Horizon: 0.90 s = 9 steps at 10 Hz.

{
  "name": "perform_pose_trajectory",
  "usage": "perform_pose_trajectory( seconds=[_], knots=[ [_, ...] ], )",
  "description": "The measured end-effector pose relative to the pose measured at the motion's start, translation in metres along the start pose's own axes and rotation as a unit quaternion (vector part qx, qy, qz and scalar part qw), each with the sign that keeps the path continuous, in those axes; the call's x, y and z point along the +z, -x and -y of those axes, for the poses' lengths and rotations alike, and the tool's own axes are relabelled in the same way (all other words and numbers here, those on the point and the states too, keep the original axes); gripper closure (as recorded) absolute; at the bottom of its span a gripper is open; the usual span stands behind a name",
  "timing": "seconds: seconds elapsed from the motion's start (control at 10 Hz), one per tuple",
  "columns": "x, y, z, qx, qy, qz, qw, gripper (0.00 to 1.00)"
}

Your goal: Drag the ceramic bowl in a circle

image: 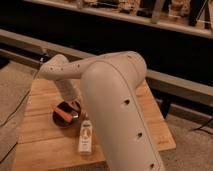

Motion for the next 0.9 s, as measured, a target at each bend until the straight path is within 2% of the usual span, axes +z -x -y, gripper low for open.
perform_pose_trajectory(
  seconds=[0.3,0.5,0.6,0.7,0.9],
  knots=[
    [0.002,-0.016,-0.049,-0.050,0.034,-0.004,0.9982,1.00],
    [0.002,-0.010,-0.073,-0.072,0.047,0.001,0.9963,1.00],
    [0.001,0.005,-0.087,-0.077,0.054,0.012,0.9955,1.00],
    [0.000,0.020,-0.090,-0.070,0.057,0.022,0.9956,1.00],
    [-0.008,0.056,-0.088,-0.037,0.064,0.047,0.9961,1.00]
  ],
)
